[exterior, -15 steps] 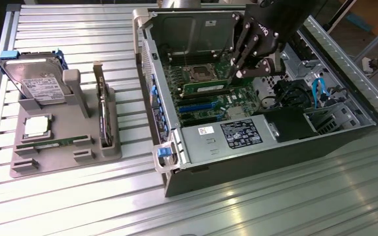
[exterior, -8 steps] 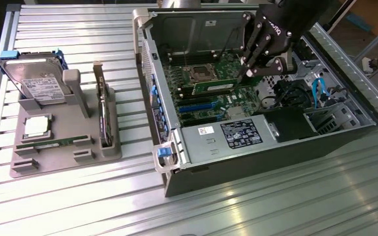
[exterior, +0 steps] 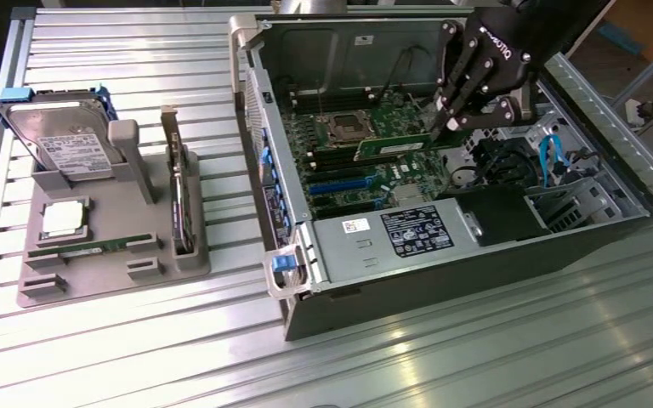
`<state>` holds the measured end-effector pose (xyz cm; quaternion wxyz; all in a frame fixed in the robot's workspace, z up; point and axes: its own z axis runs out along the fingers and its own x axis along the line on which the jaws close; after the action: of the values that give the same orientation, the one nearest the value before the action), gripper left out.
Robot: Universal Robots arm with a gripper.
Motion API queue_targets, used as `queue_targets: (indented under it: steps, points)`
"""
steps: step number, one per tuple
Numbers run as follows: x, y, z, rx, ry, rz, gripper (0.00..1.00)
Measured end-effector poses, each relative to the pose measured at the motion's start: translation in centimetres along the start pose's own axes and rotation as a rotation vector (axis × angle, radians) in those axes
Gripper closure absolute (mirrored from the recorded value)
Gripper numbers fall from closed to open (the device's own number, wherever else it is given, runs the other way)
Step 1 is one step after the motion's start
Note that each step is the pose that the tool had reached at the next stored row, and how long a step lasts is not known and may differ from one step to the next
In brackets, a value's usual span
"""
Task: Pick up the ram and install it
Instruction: 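Pick up the ram and move it above insertion slot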
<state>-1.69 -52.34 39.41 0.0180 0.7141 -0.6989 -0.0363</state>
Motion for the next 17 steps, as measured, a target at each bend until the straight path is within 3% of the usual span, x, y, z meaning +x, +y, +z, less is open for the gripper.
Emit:
queue_targets:
  steps: [11,17]
  points:
    - [-0.04,-0.24,-0.02,-0.0001,-0.0002,0.0,0.88]
    - [-0.79,-0.25,0.02,-0.0001,-0.0001,0.0,0.88]
